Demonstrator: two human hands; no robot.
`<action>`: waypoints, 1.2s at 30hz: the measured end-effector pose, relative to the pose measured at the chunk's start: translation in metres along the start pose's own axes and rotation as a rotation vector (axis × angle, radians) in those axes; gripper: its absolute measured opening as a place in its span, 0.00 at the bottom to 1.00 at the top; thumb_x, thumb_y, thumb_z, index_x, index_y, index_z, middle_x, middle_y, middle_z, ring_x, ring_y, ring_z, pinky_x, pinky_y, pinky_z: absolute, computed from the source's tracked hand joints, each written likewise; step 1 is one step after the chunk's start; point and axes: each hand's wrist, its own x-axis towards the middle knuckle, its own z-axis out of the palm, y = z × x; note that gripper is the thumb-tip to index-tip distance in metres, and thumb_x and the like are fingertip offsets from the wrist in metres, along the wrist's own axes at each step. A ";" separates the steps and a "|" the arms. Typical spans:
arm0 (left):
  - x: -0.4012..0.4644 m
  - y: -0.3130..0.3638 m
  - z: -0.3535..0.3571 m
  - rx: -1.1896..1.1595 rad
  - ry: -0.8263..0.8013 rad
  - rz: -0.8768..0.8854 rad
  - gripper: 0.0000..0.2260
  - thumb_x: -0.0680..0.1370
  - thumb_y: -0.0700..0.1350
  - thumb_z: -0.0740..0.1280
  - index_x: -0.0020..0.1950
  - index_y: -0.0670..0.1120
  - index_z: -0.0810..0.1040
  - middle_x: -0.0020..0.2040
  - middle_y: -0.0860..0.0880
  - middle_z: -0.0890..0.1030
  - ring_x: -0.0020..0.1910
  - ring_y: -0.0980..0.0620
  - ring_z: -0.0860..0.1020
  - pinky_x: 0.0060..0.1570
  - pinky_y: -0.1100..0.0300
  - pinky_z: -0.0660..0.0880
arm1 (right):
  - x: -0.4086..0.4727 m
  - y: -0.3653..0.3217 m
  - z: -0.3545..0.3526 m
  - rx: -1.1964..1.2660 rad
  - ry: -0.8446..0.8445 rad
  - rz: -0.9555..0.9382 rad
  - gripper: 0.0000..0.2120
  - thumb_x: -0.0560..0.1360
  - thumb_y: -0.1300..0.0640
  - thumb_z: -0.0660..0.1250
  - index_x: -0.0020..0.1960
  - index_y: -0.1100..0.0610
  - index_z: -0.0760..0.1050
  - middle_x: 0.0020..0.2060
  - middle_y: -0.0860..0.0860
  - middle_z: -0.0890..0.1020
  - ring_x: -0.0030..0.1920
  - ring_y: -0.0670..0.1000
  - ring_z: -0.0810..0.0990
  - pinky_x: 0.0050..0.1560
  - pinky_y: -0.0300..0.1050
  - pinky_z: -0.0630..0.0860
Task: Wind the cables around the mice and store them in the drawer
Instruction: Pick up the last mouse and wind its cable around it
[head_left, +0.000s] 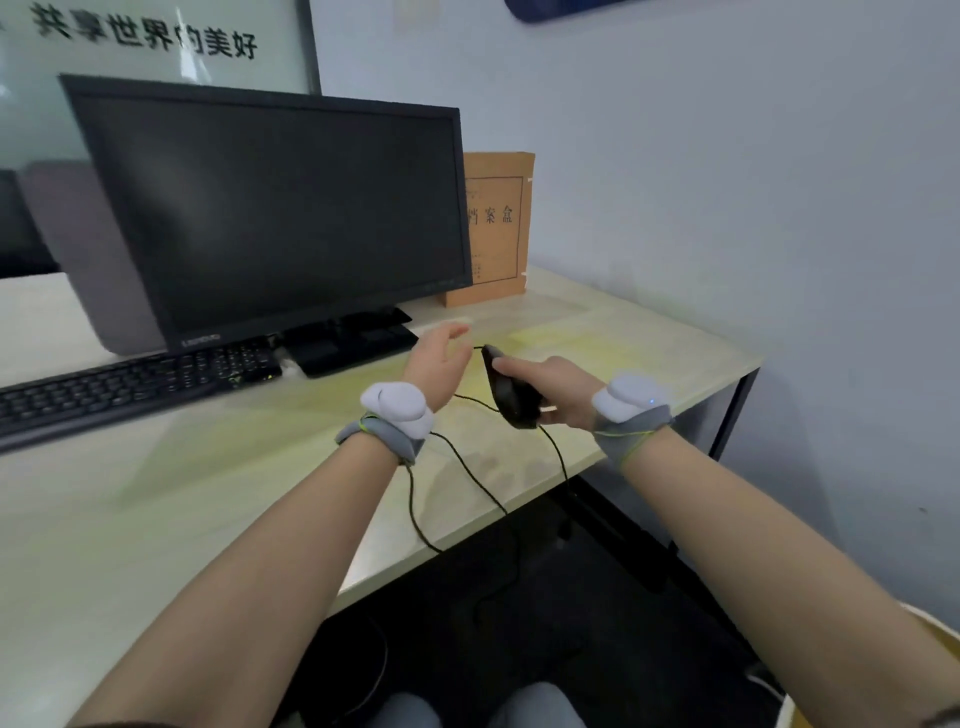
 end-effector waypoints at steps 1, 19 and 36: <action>-0.007 0.000 -0.012 -0.033 0.023 0.034 0.17 0.81 0.48 0.55 0.67 0.45 0.71 0.66 0.46 0.74 0.66 0.48 0.71 0.61 0.60 0.65 | -0.007 -0.007 0.013 0.052 -0.046 -0.018 0.15 0.70 0.45 0.70 0.46 0.56 0.75 0.45 0.52 0.81 0.45 0.49 0.79 0.36 0.41 0.75; -0.047 0.008 -0.101 -0.762 -0.010 -0.232 0.22 0.81 0.58 0.49 0.53 0.47 0.78 0.51 0.46 0.81 0.55 0.47 0.78 0.52 0.56 0.76 | -0.067 -0.075 0.091 0.159 -0.212 -0.248 0.14 0.74 0.45 0.66 0.54 0.53 0.75 0.53 0.51 0.81 0.53 0.51 0.79 0.54 0.47 0.77; -0.065 0.015 -0.067 -0.580 -0.028 -0.152 0.15 0.75 0.49 0.69 0.58 0.43 0.75 0.52 0.48 0.80 0.47 0.55 0.79 0.38 0.66 0.74 | -0.048 -0.069 0.070 0.409 0.368 -0.272 0.38 0.64 0.44 0.75 0.65 0.63 0.66 0.58 0.57 0.78 0.56 0.56 0.79 0.55 0.53 0.79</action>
